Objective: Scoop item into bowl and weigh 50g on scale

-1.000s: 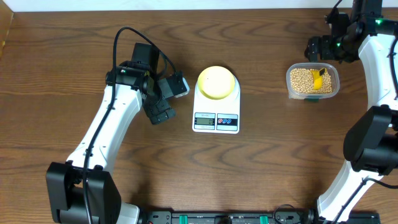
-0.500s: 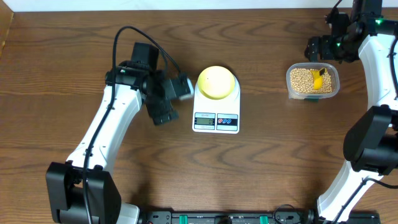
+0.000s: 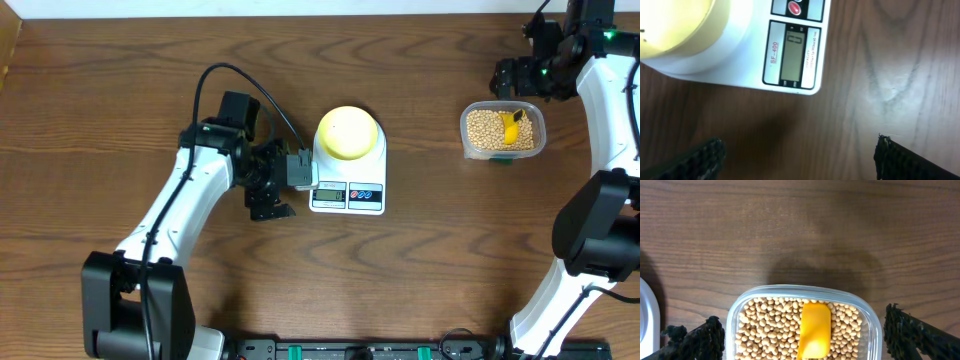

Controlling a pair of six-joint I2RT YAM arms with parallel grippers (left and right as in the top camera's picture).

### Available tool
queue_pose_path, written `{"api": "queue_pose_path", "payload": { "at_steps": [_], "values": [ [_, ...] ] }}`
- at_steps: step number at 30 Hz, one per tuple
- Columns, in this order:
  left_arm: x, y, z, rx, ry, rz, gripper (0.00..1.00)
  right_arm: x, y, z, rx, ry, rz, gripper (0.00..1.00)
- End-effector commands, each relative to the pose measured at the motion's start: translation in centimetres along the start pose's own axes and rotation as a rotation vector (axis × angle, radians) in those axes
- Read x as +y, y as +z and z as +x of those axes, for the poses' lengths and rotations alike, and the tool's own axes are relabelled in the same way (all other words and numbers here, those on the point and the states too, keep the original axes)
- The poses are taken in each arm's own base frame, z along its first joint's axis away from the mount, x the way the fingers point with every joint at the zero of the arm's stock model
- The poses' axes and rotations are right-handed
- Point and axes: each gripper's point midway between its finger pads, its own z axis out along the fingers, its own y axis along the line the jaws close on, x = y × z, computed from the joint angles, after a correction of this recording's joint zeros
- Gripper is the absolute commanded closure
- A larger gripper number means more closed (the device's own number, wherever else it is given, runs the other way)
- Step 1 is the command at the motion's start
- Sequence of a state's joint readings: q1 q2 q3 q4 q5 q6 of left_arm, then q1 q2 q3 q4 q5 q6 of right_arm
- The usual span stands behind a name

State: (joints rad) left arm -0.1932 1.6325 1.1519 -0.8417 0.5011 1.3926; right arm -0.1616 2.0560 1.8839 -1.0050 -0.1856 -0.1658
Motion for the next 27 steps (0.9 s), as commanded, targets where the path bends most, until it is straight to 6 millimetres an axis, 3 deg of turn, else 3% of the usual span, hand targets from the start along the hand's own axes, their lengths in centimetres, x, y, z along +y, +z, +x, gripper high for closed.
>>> {"api": "queue_pose_path", "payload": {
  "at_steps": [1, 11, 19, 27],
  "values": [
    [-0.1, 1.9, 0.7, -0.012, 0.023, 0.029, 0.03, -0.1, -0.2, -0.3, -0.007, 0.003, 0.001, 0.01],
    [-0.2, 5.0, 1.8, -0.017, -0.012, 0.102, 0.02, -0.1, -0.2, -0.3, -0.007, 0.003, 0.001, 0.01],
    [0.8, 5.7, 2.1, -0.022, 0.000, 0.075, 0.02, -0.1, -0.2, -0.2, -0.007, 0.003, 0.001, 0.01],
    [0.4, 7.6, 3.1, -0.011, -0.015, 0.123, 0.02, -0.1, -0.2, -0.3, -0.007, 0.003, 0.001, 0.01]
  ]
}}
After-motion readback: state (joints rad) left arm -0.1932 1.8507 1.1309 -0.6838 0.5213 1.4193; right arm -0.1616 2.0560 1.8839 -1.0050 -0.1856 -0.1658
